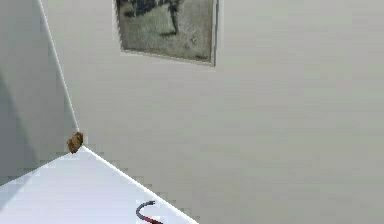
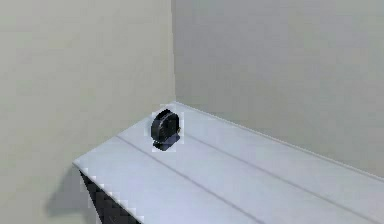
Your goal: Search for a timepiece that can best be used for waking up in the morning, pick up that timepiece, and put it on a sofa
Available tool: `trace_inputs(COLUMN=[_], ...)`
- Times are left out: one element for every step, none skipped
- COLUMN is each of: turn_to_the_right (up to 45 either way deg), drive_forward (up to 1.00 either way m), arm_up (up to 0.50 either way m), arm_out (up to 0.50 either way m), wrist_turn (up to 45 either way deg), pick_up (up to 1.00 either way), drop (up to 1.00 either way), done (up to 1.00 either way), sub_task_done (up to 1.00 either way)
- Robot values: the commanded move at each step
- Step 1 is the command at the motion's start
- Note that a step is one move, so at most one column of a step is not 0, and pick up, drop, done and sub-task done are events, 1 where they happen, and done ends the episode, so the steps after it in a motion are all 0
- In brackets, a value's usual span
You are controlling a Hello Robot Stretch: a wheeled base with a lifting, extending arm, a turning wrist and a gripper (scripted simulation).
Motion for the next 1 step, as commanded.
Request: trace_inputs(turn_to_the_right=[0.0], drive_forward=[0.0], arm_up=[0.38], arm_out=[0.0], wrist_turn=[0.0], pick_up=[0.0], drop=[0.0], done=[0.0], sub_task_done=[0.0])
